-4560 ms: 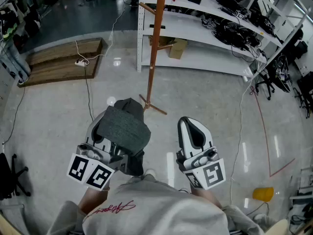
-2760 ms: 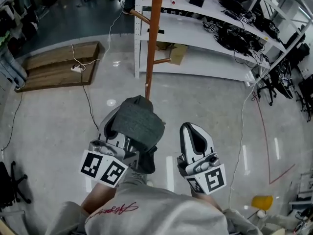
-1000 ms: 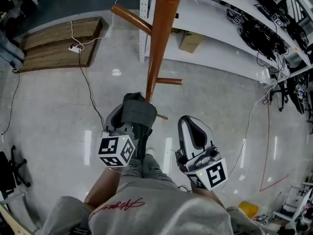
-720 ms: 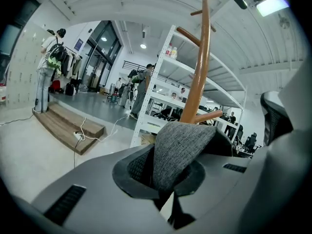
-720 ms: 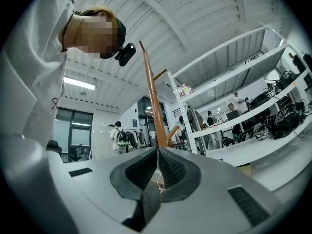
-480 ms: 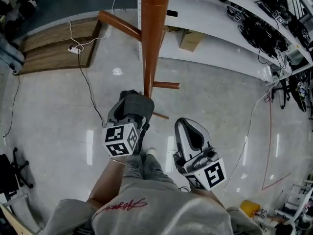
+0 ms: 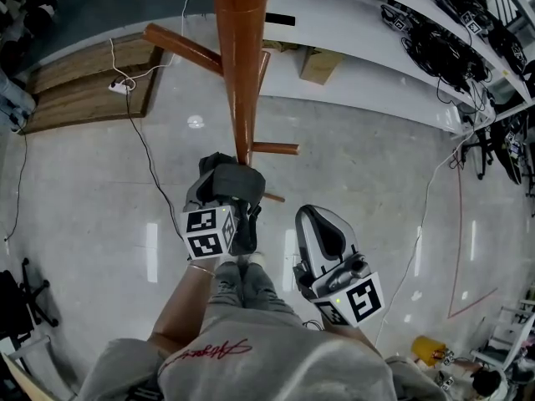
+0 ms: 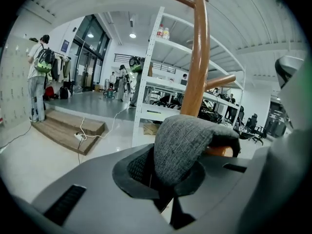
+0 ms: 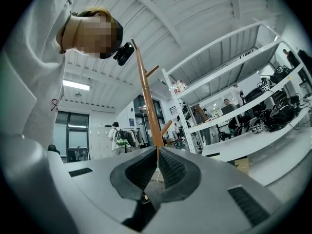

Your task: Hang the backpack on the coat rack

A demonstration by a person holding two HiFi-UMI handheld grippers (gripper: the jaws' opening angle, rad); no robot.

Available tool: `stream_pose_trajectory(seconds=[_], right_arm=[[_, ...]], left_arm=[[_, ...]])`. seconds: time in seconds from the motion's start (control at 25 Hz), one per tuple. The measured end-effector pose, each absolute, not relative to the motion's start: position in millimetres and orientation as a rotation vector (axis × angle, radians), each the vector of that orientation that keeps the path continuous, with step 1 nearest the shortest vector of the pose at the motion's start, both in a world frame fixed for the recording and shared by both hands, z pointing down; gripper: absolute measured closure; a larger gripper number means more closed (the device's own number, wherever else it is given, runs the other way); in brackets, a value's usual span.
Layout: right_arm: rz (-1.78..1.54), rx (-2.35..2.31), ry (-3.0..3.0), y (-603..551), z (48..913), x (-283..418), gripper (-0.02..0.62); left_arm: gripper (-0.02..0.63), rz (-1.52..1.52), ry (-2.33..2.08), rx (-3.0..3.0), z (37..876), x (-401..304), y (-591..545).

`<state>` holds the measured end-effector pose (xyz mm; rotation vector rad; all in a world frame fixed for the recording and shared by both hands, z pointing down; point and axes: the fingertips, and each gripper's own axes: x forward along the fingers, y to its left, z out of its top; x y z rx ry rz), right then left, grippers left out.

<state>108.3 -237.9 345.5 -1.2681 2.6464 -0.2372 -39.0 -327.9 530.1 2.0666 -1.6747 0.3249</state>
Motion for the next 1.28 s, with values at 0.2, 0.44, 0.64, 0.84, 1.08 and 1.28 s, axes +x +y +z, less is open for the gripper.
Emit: stream_pose_trajectory(seconds=[0.2,0.44,0.64,0.84,1.08,1.28], right_arm=[[-0.275,-1.245,2.651,-239.9,350.9,100.9,0.574],[-0.304,-1.235,2.67,-240.2,360.3,91.3,0.574],[-0.305,-1.252,2.674,-241.9,365.6,94.6,0.574],[-0.311,-1.255,2.679,-240.1,372.1,92.9,0.574],[-0.324,-1.239,2.707,-236.0,379.4,89.4,0.574],[-0.341,-1.233,2.739,-229.7,387.6,84.9,0.574]], left_arm=[[0.569,0.398,-1.651,2.084,543.1,-32.4,-332.0],[0.569,0.471,-1.608,2.11,557.9,-26.0,-340.4],[0.569,0.502,-1.604,2.169,567.0,-19.7,-342.2],[0.569,0.486,-1.606,2.278,569.8,-14.6,-341.1],[0.569,0.516,-1.662,2.4,578.9,-15.1,-333.7],[0.563,0.546,-1.664,2.466,580.7,-16.4,-325.9]])
